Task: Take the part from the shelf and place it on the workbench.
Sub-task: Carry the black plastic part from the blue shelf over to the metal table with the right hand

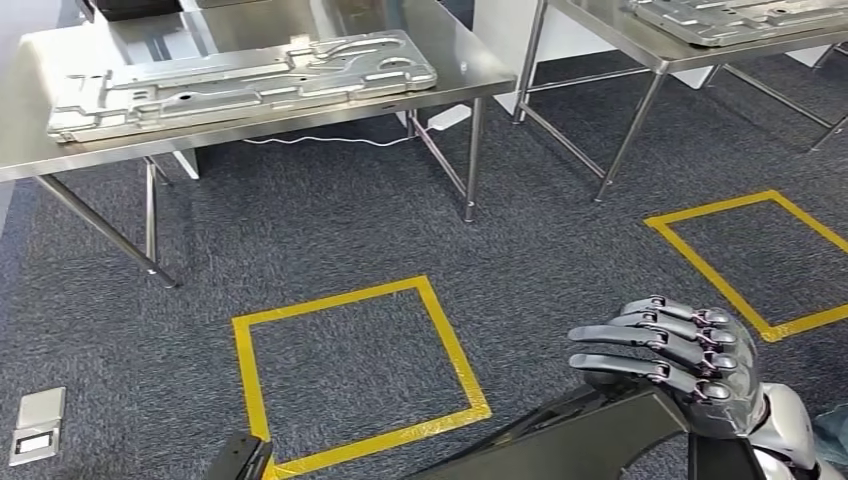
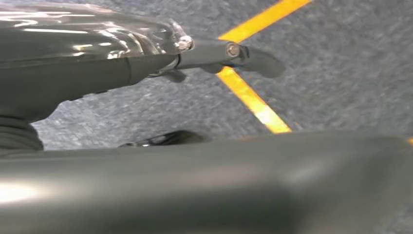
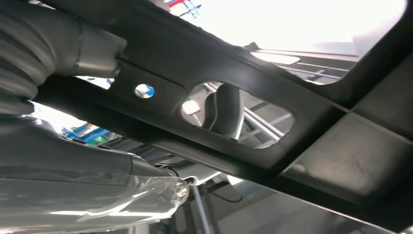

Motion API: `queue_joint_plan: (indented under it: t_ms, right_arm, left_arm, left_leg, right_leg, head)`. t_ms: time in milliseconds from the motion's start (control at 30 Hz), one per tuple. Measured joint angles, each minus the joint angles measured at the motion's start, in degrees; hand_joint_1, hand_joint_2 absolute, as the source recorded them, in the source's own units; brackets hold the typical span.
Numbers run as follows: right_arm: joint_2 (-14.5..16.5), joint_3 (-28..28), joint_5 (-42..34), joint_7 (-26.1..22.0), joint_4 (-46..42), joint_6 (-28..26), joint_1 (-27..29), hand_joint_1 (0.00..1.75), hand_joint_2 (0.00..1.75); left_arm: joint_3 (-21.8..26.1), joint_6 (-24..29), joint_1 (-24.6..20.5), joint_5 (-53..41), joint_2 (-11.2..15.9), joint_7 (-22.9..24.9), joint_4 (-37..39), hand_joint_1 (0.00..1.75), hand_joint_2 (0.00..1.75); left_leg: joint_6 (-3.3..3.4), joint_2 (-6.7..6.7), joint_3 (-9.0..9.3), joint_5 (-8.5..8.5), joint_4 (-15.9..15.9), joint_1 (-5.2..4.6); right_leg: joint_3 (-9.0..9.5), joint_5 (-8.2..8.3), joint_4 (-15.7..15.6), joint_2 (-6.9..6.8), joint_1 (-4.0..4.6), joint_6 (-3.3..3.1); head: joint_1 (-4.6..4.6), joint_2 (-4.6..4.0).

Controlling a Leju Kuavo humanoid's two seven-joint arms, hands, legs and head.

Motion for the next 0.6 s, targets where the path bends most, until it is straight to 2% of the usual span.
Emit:
queue_joint_plan:
  t_ms: [67, 100, 133, 167, 200, 267, 300, 400, 467, 500, 567, 600]
  right_arm:
    - [0.04, 0.01, 0.05, 0.01, -0.01, -0.06, 0.07, 1.75, 1.75]
    - [0.05, 0.01, 0.03, 0.01, -0.01, -0.07, 0.1, 1.75, 1.75]
    - [0.08, 0.02, -0.03, 0.01, -0.01, -0.03, 0.12, 1.75, 1.75]
    - [0.09, 0.03, -0.14, 0.0, -0.01, 0.03, 0.12, 1.75, 1.75]
    - [0.11, 0.05, -0.34, -0.02, -0.01, 0.15, 0.1, 1.75, 1.75]
    - [0.13, 0.11, -0.91, -0.12, -0.01, 0.55, 0.03, 1.75, 1.75]
    - [0.14, 0.16, -1.21, -0.21, -0.03, 0.73, -0.04, 1.75, 1.75]
    - [0.15, 0.22, -1.42, -0.28, -0.09, 0.99, -0.18, 1.75, 1.75]
    - [0.15, 0.16, -0.94, -0.04, -0.11, 0.97, -0.33, 1.75, 1.75]
    - [0.14, 0.14, -0.71, 0.08, -0.12, 0.92, -0.42, 1.75, 1.75]
    - [0.13, 0.12, -0.55, 0.2, -0.1, 0.82, -0.46, 1.75, 1.75]
    - [0.13, 0.12, -0.55, 0.22, -0.08, 0.78, -0.39, 1.75, 1.75]
  left_arm:
    - [0.0, 0.0, -0.02, 0.0, -0.03, -0.01, 0.0, 0.0, 0.0]
    - [0.0, 0.0, 0.04, 0.0, -0.03, -0.01, 0.0, 0.0, 0.0]
    - [0.0, 0.0, 0.11, 0.0, -0.03, -0.01, 0.0, 0.0, 0.0]
    - [0.0, 0.0, 0.15, 0.0, -0.03, -0.01, 0.0, 0.0, 0.0]
    - [0.0, 0.0, 0.16, 0.0, -0.03, -0.01, 0.0, 0.0, 0.0]
    - [0.0, 0.0, 0.09, -0.02, -0.04, -0.01, 0.01, 0.0, 0.0]
    - [0.0, 0.0, 0.06, -0.04, -0.05, 0.01, 0.02, 0.0, 0.0]
    - [0.01, 0.01, -0.06, -0.09, 0.0, 0.02, 0.01, 0.0, 0.0]
    - [0.02, 0.03, -0.08, -0.09, 0.09, -0.02, -0.01, 0.0, 0.0]
    - [0.02, 0.04, -0.09, -0.1, 0.12, -0.03, -0.02, 0.0, 0.0]
    - [0.02, 0.04, -0.11, -0.13, 0.12, -0.05, -0.02, 0.0, 0.0]
    - [0.02, 0.03, -0.07, -0.14, 0.12, -0.05, -0.02, 0.0, 0.0]
  left_leg:
    - [-1.18, 0.51, -3.94, -2.57, 7.26, 1.16]
    - [-1.66, 0.65, -5.51, -2.89, 9.76, 1.69]
    - [-2.1, 0.74, -6.17, -2.11, 10.3, 2.13]
    - [-2.46, 0.84, -5.74, -0.27, 8.63, 2.5]
    - [-2.78, 0.98, -4.35, 2.3, 5.05, 2.82]
    - [-3.09, 1.21, -1.49, 5.4, -1.19, 2.88]
    - [-2.93, 1.28, -0.71, 5.65, -2.84, 2.73]
    - [-1.56, 1.2, -0.29, 4.0, -3.81, 2.47]
    - [-0.86, 0.96, 0.51, 3.62, -4.63, 2.56]
    - [-0.54, 0.79, 1.02, 3.53, -5.01, 2.56]
    - [0.0, 0.39, 1.58, 3.24, -5.17, 2.17]
    - [0.24, 0.07, 1.77, 3.08, -5.16, 1.94]
  right_leg:
    - [0.53, -0.43, -0.08, -0.38, -0.22, -0.27]
    - [0.81, -0.68, -0.08, -0.5, -0.36, -0.22]
    - [1.16, -0.97, -0.08, -0.57, -0.55, -0.05]
    - [1.63, -1.31, -0.08, -0.61, -0.79, 0.2]
    - [2.2, -1.71, -0.08, -0.63, -1.05, 0.52]
    - [3.06, -2.44, -0.17, -0.62, -1.34, 1.33]
    - [3.23, -2.68, -0.23, -0.6, -1.37, 1.77]
    - [3.42, -3.06, -0.74, -0.75, -1.41, 3.03]
    - [3.23, -4.18, 0.59, -0.77, -1.43, 3.32]
    - [2.11, -5.43, 3.07, -0.71, -1.32, 3.19]
    - [-2.37, -8.28, 10.82, -0.55, -0.79, 2.68]
    - [-4.62, -8.92, 14.08, -0.49, -0.5, 2.51]
  head:
    - [-0.12, -0.01]
    - [-0.11, 0.0]
    - [-0.12, 0.0]
    - [-0.12, 0.01]
    - [-0.13, 0.01]
    - [-0.19, 0.01]
    - [-0.23, 0.01]
    - [-0.33, 0.01]
    - [-0.31, 0.01]
    - [-0.28, 0.01]
    - [-0.27, 0.01]
    - [-0.27, 0.01]
